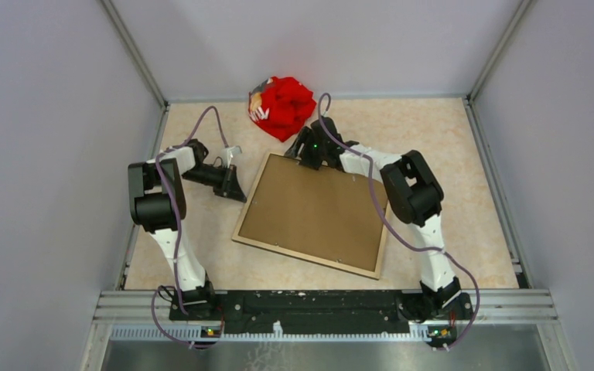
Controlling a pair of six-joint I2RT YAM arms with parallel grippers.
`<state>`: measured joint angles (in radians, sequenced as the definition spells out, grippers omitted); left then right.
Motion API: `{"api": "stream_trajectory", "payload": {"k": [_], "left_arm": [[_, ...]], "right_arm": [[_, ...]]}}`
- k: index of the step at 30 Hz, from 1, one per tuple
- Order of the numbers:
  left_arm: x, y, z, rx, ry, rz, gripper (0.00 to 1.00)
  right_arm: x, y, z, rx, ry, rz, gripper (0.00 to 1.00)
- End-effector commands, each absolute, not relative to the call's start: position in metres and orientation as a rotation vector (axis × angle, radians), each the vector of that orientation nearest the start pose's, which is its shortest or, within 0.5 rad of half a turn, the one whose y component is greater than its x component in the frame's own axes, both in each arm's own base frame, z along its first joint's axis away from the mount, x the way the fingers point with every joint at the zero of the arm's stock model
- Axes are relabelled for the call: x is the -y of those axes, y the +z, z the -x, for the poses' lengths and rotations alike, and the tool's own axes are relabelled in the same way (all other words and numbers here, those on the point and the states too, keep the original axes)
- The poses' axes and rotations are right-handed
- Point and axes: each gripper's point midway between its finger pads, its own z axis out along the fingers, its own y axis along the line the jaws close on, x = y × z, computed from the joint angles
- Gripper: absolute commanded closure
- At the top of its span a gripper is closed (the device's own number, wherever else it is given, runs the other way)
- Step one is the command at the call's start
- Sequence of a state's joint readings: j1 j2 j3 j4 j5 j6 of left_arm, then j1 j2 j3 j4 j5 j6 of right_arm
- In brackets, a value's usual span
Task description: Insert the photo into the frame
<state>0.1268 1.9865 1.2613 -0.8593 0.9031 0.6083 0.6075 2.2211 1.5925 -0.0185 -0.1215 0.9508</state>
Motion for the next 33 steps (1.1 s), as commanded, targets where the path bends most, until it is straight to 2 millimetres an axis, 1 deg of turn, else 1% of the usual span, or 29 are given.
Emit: {"api": "stream_trajectory", "payload": {"k": [1, 5, 8, 10, 13, 16, 19, 21, 22, 23, 24, 26, 28, 30, 31, 33], "left_arm": [[0.088, 0.037, -0.32, -2.497, -1.17, -0.681, 0.91], [0.1, 0.045, -0.306, -2.477, -1.188, -0.744, 0.91], [0.097, 0.047, -0.303, -2.484, -1.159, -0.755, 0.91], [0.093, 0.049, -0.307, -2.482, -1.148, -0.742, 0.91], [0.086, 0.054, -0.316, -2.479, -1.139, -0.715, 0.91], [0.08, 0.063, -0.327, -2.46, -1.119, -0.708, 0.91], [0.078, 0.071, -0.338, -2.442, -1.087, -0.712, 0.9], [0.078, 0.075, -0.345, -2.431, -1.08, -0.701, 0.9], [0.079, 0.075, -0.348, -2.428, -1.084, -0.695, 0.9], [0.079, 0.075, -0.351, -2.427, -1.088, -0.689, 0.89], [0.08, 0.073, -0.354, -2.429, -1.092, -0.678, 0.89], [0.082, 0.066, -0.356, -2.442, -1.104, -0.662, 0.87], [0.086, 0.06, -0.356, -2.451, -1.125, -0.658, 0.83], [0.09, 0.055, -0.355, -2.452, -1.138, -0.665, 0.77], [0.091, 0.053, -0.354, -2.453, -1.138, -0.674, 0.73], [0.094, 0.047, -0.353, -2.463, -1.117, -0.698, 0.68]], "right_arm": [[-0.396, 0.049, -0.459, -2.351, 0.989, -0.351, 0.37], [-0.4, 0.05, -0.46, -2.365, 0.997, -0.335, 0.37], [-0.396, 0.055, -0.456, -2.368, 0.99, -0.331, 0.37], [-0.39, 0.065, -0.454, -2.352, 0.981, -0.323, 0.37], [-0.38, 0.087, -0.452, -2.32, 0.975, -0.302, 0.37], [-0.367, 0.112, -0.449, -2.298, 0.959, -0.269, 0.36], [-0.346, 0.136, -0.441, -2.276, 0.921, -0.248, 0.34], [-0.327, 0.14, -0.433, -2.279, 0.901, -0.267, 0.33], [-0.318, 0.147, -0.427, -2.272, 0.899, -0.275, 0.32], [-0.306, 0.144, -0.422, -2.279, 0.883, -0.295, 0.32], [-0.292, 0.133, -0.414, -2.301, 0.851, -0.321, 0.32], [-0.271, 0.123, -0.402, -2.309, 0.82, -0.357, 0.31], [-0.252, 0.113, -0.392, -2.32, 0.786, -0.385, 0.31], [-0.236, 0.104, -0.385, -2.331, 0.753, -0.408, 0.31], [-0.23, 0.1, -0.382, -2.335, 0.748, -0.418, 0.31], [-0.223, 0.097, -0.379, -2.331, 0.756, -0.425, 0.31]]}}
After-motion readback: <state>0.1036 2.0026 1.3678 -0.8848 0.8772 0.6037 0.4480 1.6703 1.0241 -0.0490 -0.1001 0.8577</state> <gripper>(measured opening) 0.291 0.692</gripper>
